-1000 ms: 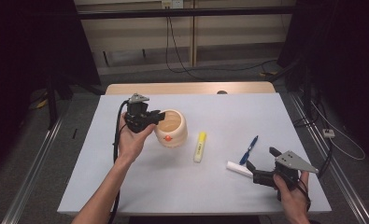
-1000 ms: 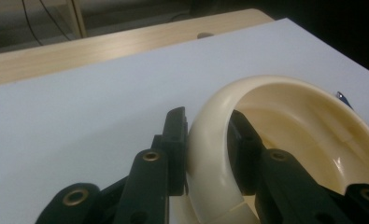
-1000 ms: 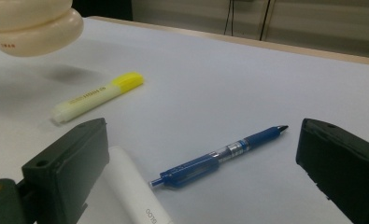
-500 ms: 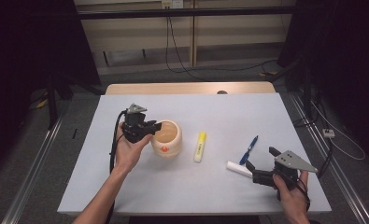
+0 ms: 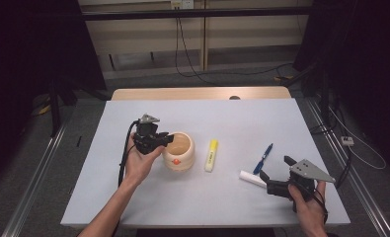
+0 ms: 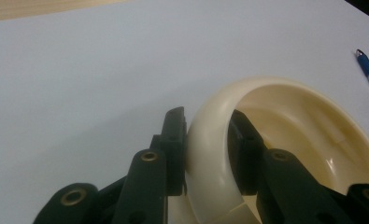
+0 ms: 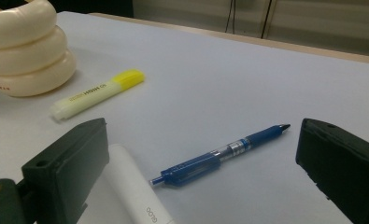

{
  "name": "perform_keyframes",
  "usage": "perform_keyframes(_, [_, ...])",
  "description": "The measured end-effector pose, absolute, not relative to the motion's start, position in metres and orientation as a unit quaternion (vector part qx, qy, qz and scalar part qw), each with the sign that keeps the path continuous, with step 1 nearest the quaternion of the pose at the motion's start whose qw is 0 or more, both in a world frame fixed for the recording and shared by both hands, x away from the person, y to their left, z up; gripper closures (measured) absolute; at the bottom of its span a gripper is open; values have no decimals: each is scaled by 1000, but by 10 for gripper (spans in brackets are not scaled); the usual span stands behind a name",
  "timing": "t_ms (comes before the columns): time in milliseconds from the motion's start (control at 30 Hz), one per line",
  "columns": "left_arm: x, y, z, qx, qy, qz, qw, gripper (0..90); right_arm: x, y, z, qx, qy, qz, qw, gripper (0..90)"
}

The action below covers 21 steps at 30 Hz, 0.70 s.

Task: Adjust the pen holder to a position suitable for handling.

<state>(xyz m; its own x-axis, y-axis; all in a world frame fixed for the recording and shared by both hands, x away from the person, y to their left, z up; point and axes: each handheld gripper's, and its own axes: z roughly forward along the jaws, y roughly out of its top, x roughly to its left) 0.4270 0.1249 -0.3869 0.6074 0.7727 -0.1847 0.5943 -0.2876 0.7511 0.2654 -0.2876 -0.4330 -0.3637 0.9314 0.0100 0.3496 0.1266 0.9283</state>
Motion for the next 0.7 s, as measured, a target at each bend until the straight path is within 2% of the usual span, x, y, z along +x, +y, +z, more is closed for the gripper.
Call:
perform_keyframes(133, [429, 125, -389, 790, 435, 98, 421, 703, 265, -287, -433, 468, 683, 465, 313, 25])
perform_keyframes(200, [430, 124, -390, 795, 434, 99, 412, 646, 265, -287, -433, 468, 683, 464, 313, 25])
perform_keyframes(400, [431, 124, -391, 797, 427, 102, 415, 635, 266, -287, -433, 465, 686, 465, 312, 25])
perform_keyframes(700, [429, 123, -387, 788, 412, 121, 442, 497, 266, -287, -433, 471, 682, 466, 311, 25])
